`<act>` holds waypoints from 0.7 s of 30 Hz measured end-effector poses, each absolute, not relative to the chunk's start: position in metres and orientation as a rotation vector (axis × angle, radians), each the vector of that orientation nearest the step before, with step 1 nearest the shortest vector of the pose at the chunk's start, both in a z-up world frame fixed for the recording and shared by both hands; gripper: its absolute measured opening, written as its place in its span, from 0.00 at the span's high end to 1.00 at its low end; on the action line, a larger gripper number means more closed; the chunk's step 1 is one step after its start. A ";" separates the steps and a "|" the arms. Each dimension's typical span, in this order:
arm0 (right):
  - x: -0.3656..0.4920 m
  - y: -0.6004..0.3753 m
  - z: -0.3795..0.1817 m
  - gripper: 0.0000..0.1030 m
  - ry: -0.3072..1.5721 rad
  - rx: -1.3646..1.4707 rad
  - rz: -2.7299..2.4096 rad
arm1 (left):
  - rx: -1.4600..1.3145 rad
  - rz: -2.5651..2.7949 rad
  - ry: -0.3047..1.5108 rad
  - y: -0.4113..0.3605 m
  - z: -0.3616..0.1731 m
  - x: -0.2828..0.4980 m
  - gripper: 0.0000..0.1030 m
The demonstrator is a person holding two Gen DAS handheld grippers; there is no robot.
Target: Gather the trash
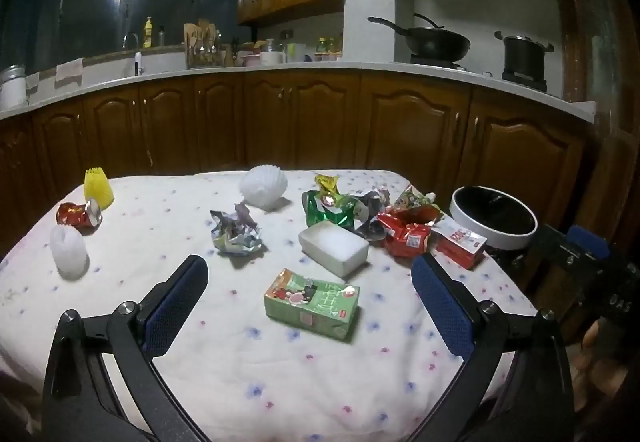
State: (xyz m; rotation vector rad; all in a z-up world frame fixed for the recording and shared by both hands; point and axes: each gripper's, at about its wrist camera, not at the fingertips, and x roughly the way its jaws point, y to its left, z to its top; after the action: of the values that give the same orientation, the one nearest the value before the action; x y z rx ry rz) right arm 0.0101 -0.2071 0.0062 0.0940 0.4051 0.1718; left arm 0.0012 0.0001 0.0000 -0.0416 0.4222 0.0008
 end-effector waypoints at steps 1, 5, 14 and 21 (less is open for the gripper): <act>0.010 -0.208 0.006 0.00 0.406 0.095 0.171 | -0.045 -0.003 0.423 0.000 0.000 0.001 0.00; 0.012 -0.207 0.009 0.00 0.411 0.084 0.170 | -0.034 -0.013 0.416 -0.002 -0.001 0.002 0.00; 0.010 -0.207 0.007 0.00 0.406 0.091 0.171 | -0.029 -0.015 0.415 -0.008 -0.005 0.002 0.00; 0.010 -0.206 0.007 0.00 0.409 0.088 0.172 | -0.040 -0.008 0.422 -0.005 -0.003 0.002 0.00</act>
State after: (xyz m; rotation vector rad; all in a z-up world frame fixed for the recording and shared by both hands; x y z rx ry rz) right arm 0.0098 -0.2062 0.0066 0.0882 0.4089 0.1723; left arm 0.0024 -0.0052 -0.0027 -0.0403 0.4222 -0.0084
